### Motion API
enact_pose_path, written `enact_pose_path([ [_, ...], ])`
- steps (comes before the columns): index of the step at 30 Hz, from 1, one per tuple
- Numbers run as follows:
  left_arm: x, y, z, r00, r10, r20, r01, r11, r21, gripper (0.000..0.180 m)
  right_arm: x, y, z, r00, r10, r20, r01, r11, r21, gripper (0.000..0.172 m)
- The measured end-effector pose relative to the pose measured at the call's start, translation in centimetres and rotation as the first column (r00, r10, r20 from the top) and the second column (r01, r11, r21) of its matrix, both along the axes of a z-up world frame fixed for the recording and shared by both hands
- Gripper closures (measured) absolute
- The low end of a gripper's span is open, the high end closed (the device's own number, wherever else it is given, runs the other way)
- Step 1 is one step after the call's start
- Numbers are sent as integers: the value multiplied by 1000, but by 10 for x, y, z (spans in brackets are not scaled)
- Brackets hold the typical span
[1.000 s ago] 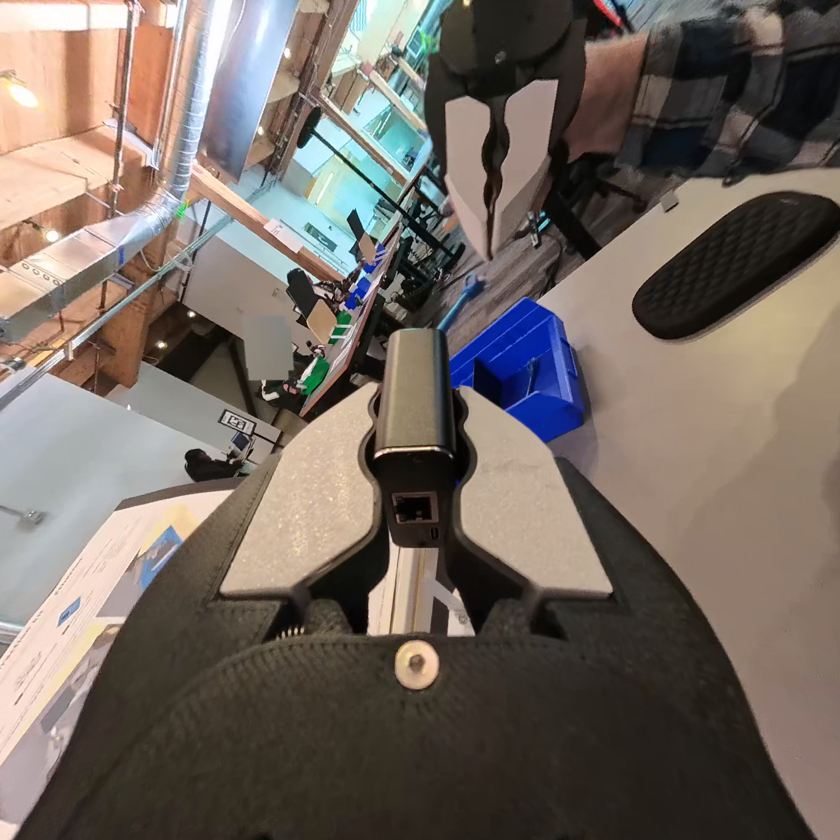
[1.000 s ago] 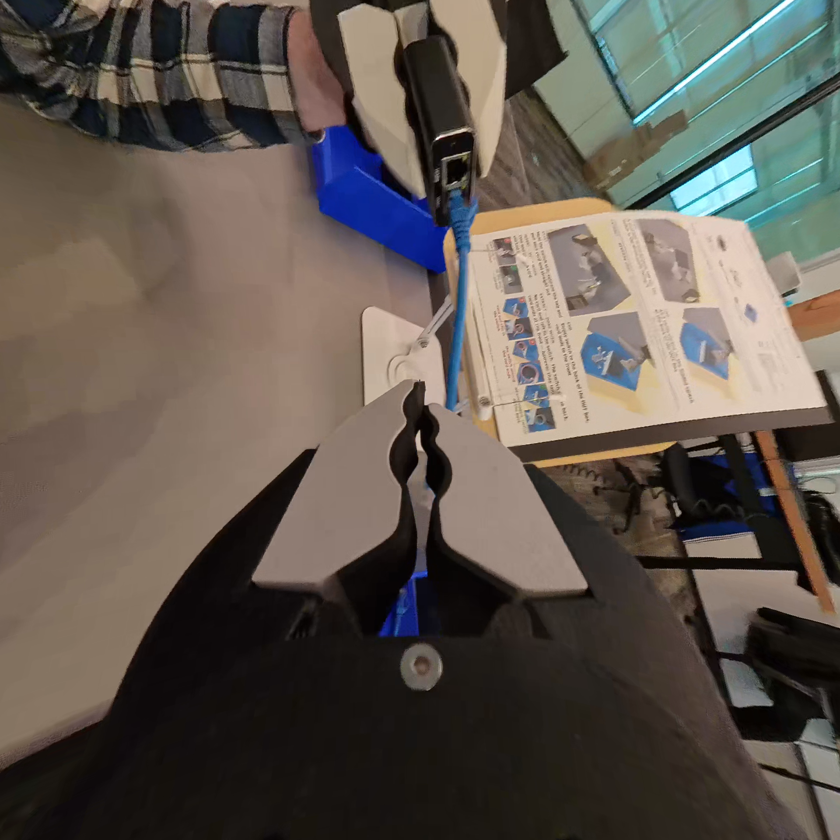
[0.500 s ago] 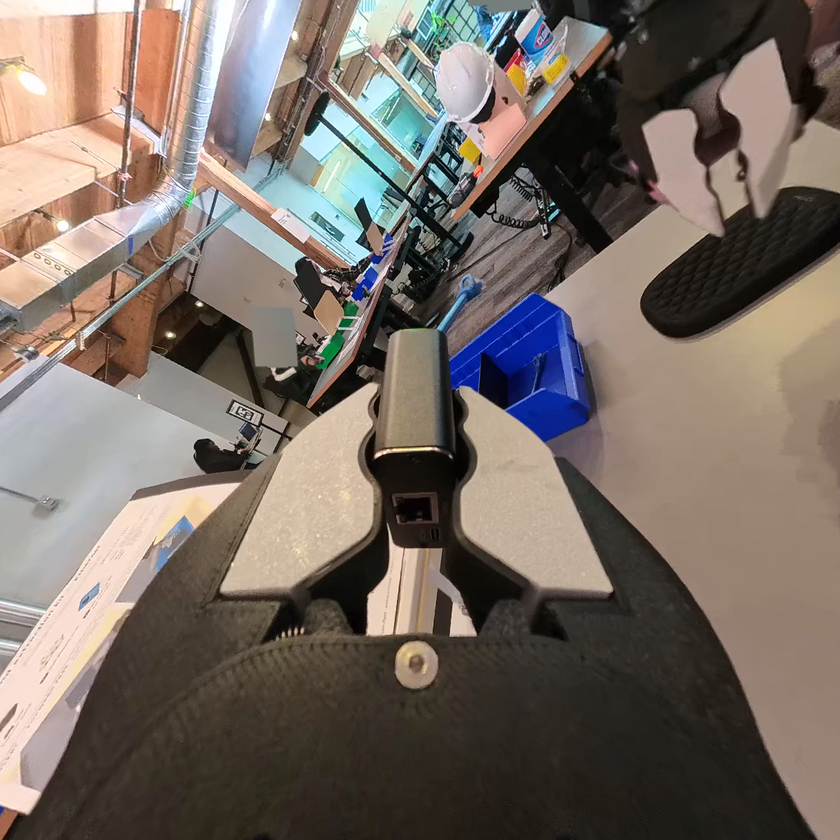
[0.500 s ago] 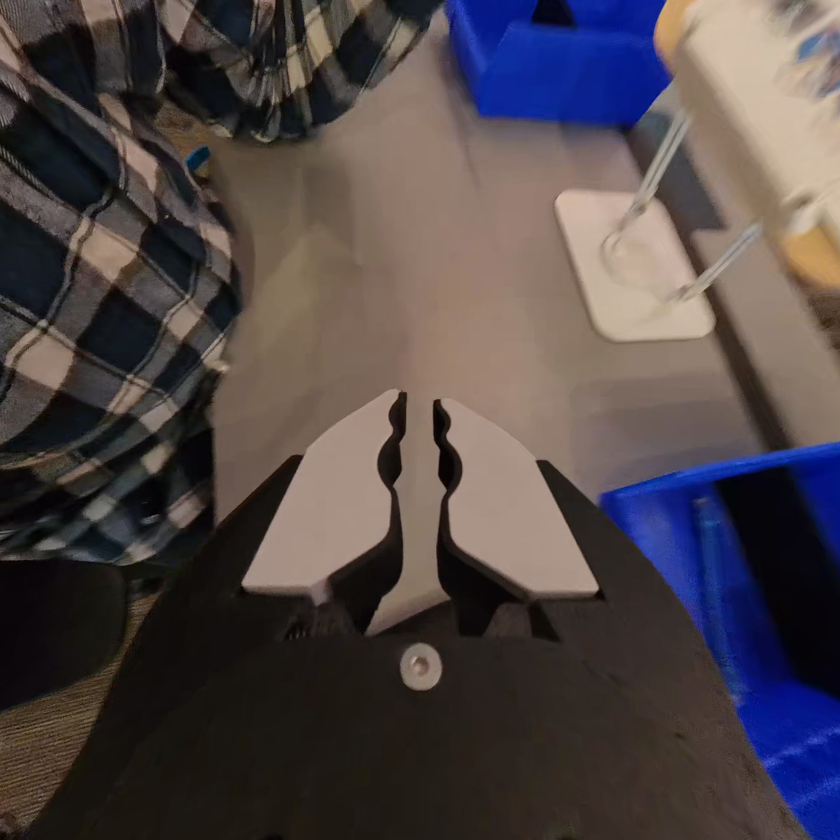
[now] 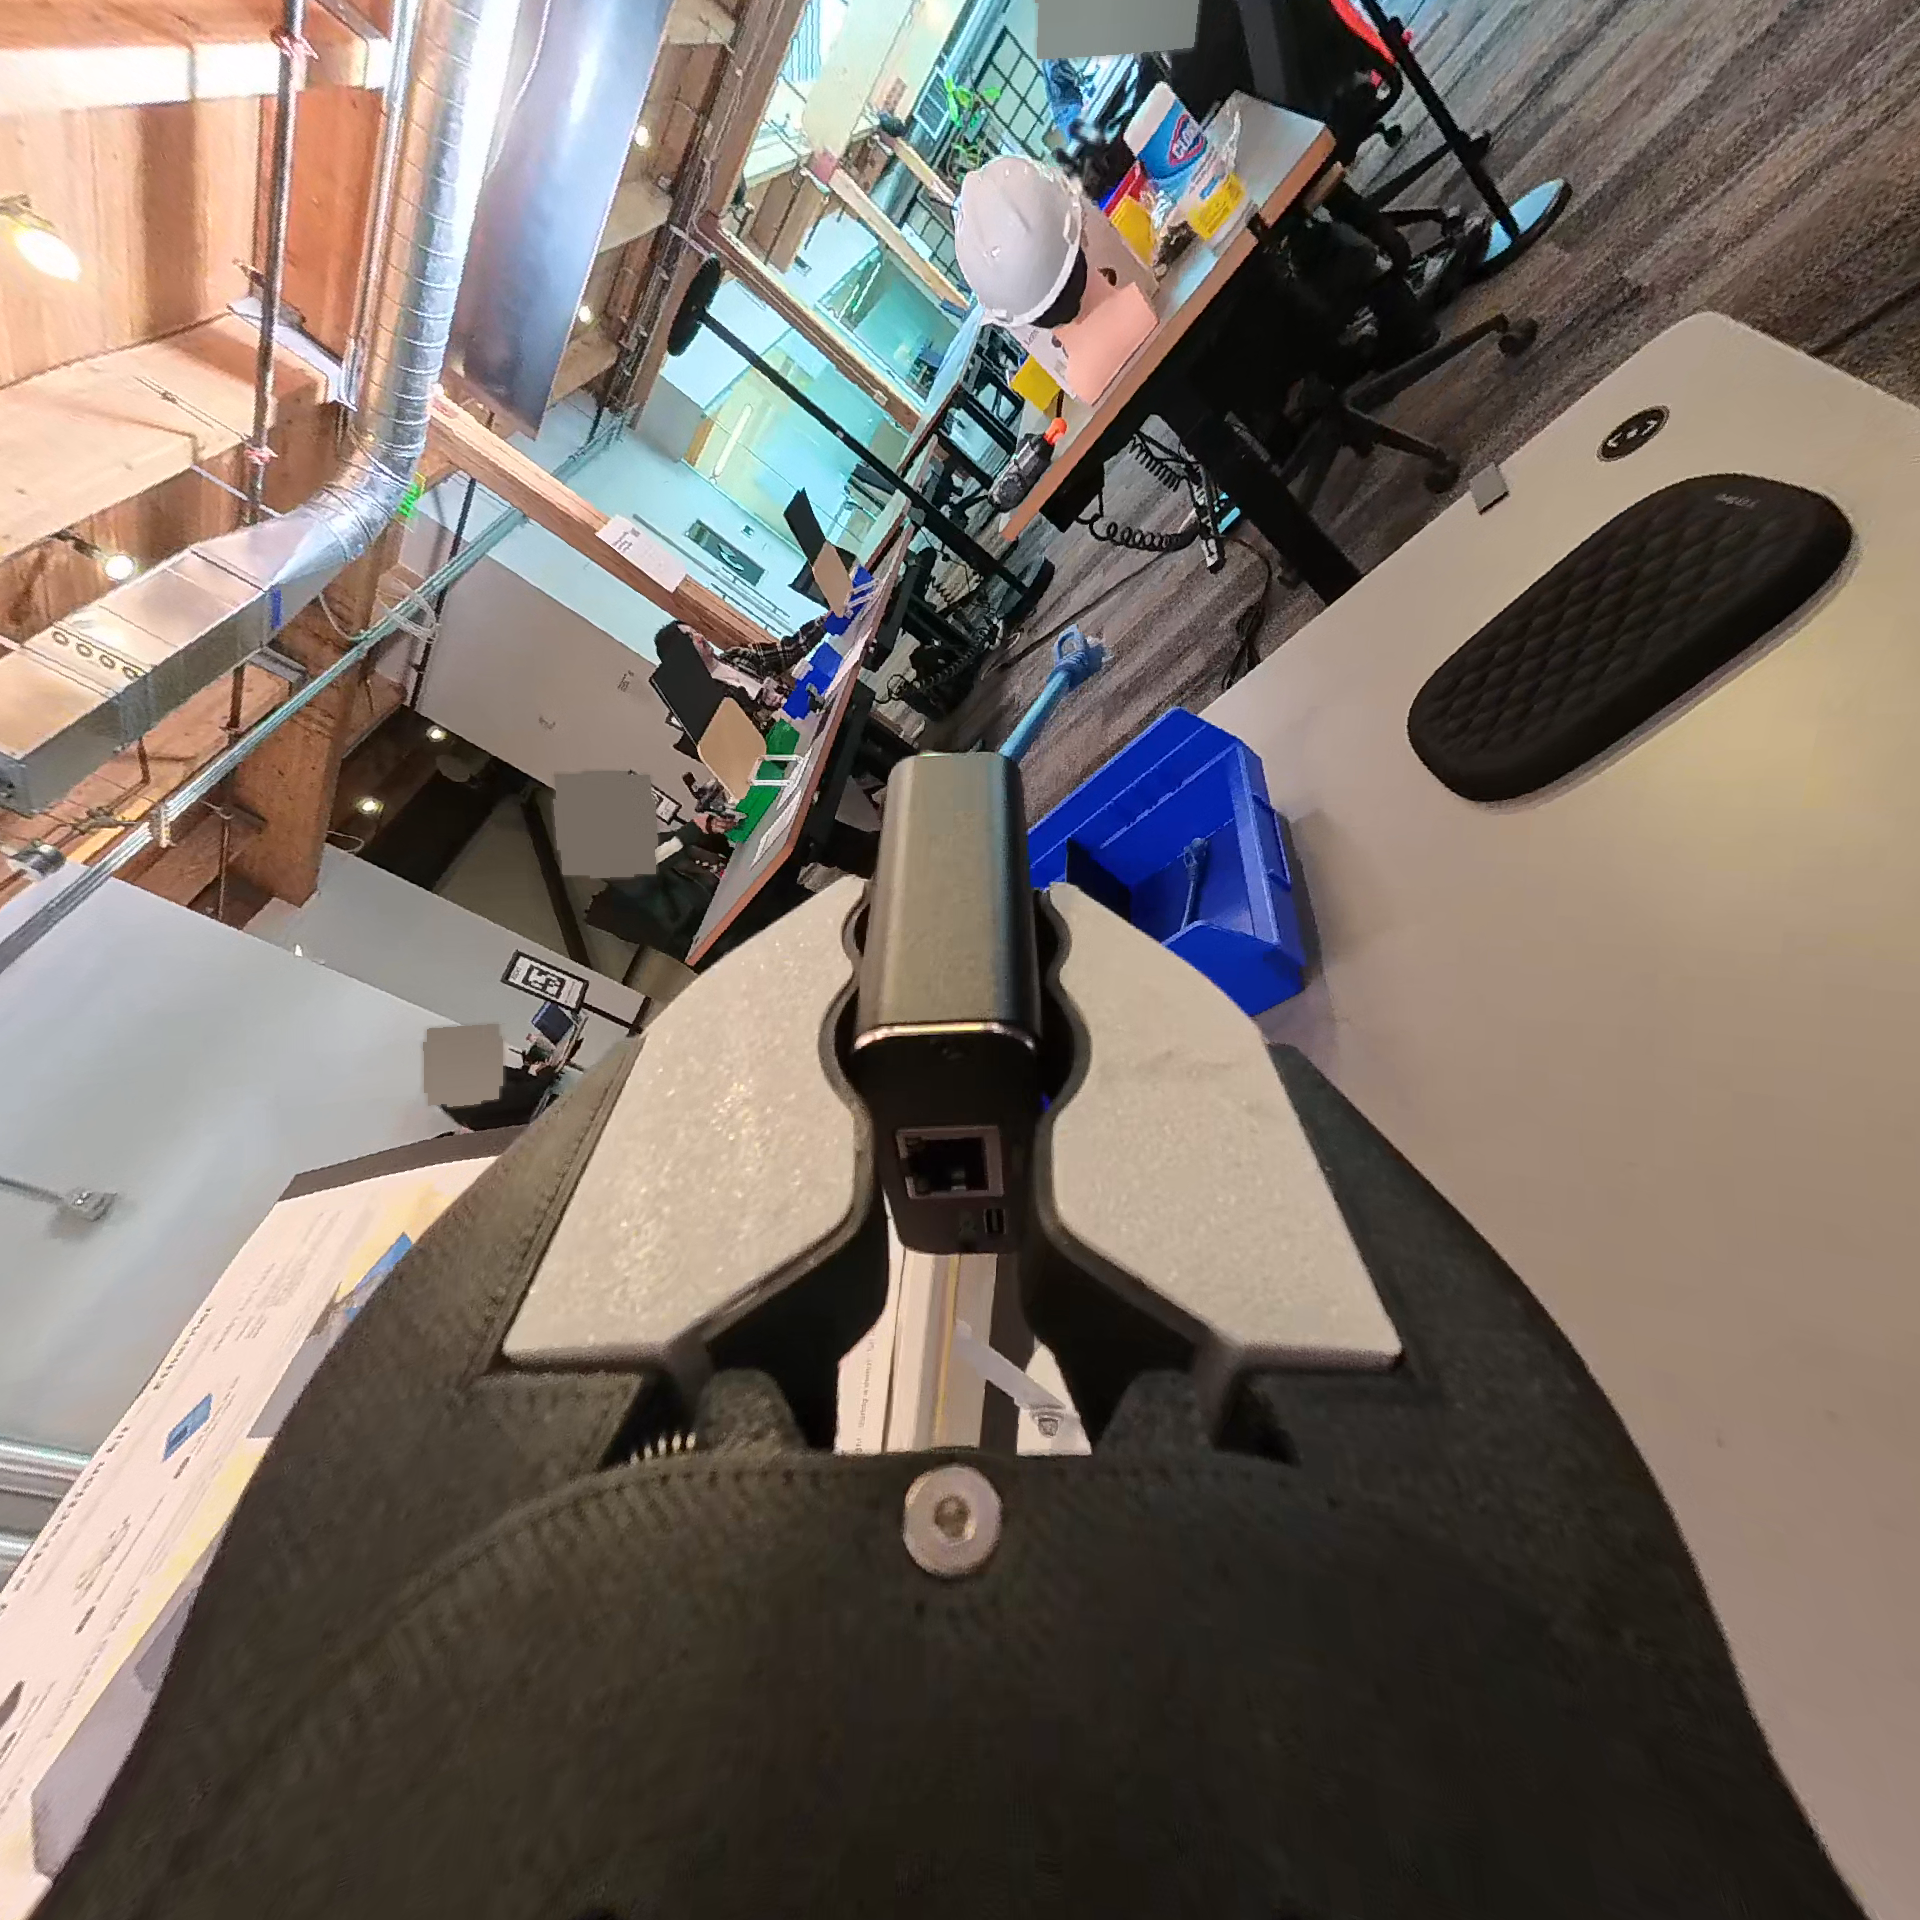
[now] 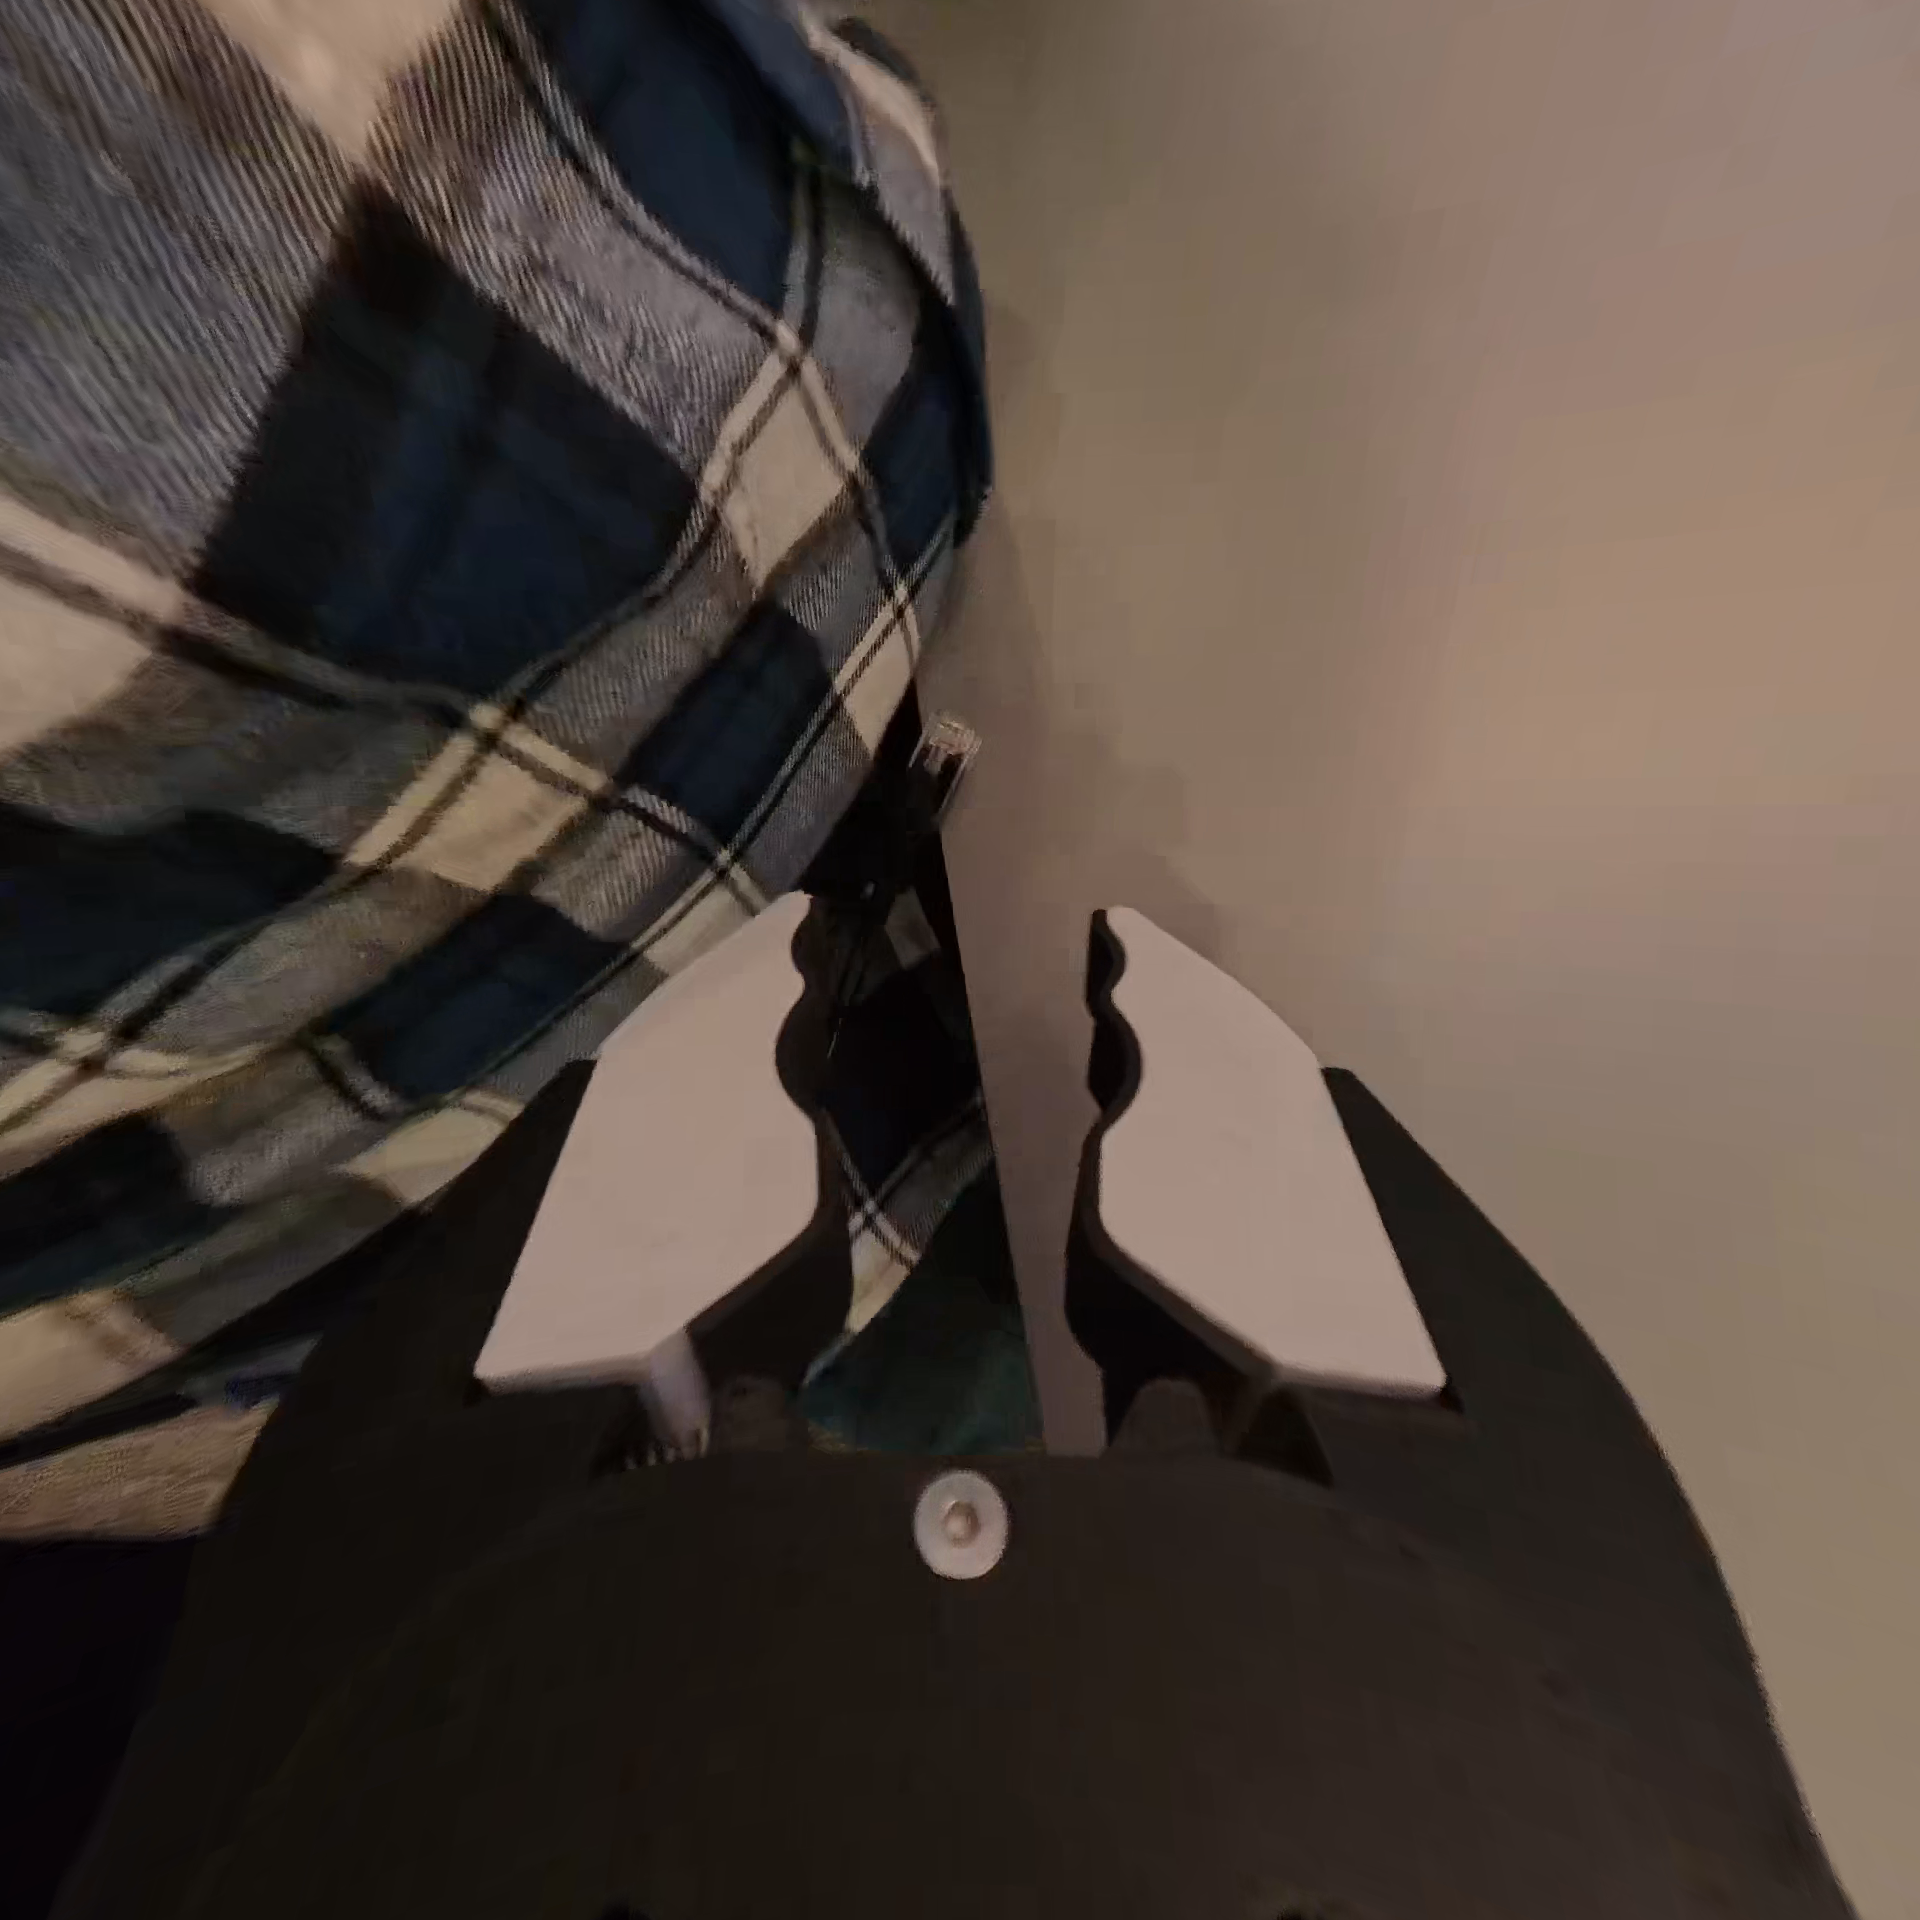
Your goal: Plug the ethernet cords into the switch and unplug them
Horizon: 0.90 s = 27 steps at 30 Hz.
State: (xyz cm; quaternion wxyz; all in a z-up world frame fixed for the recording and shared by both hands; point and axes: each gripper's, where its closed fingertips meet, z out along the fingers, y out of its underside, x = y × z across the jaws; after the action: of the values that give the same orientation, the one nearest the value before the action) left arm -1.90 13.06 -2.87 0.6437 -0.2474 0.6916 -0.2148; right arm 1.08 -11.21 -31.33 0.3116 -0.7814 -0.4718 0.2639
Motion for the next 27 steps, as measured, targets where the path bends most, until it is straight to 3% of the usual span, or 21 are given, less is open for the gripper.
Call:
enact_pose_path([
  [2,0,0,0,1000,0,2,0,1000,2,154,-9,-1,-7,1000,-25,16,24,998,55,112],
  [7,0,-7,1,1000,-16,2,16,1000,12,154,-28,10,-20,995,-63,82,49,987,155,107],
  [9,-1,-9,2,1000,-17,4,17,1000,19,154,-28,13,-28,986,-44,162,16,985,171,115],
  [13,-6,-12,7,1000,-20,17,20,1000,24,154,-33,15,-28,987,-21,159,-4,987,158,152],
  [16,-9,-13,10,999,-26,27,26,999,25,154,-34,17,-26,988,-18,152,-5,989,146,156],
  [21,-11,-11,11,999,-23,30,22,999,26,154,-27,37,4,997,-65,45,57,986,157,157],
  [27,-17,-4,15,999,-1,49,0,1000,30,154,11,93,85,990,-122,-67,137,943,302,158],
])
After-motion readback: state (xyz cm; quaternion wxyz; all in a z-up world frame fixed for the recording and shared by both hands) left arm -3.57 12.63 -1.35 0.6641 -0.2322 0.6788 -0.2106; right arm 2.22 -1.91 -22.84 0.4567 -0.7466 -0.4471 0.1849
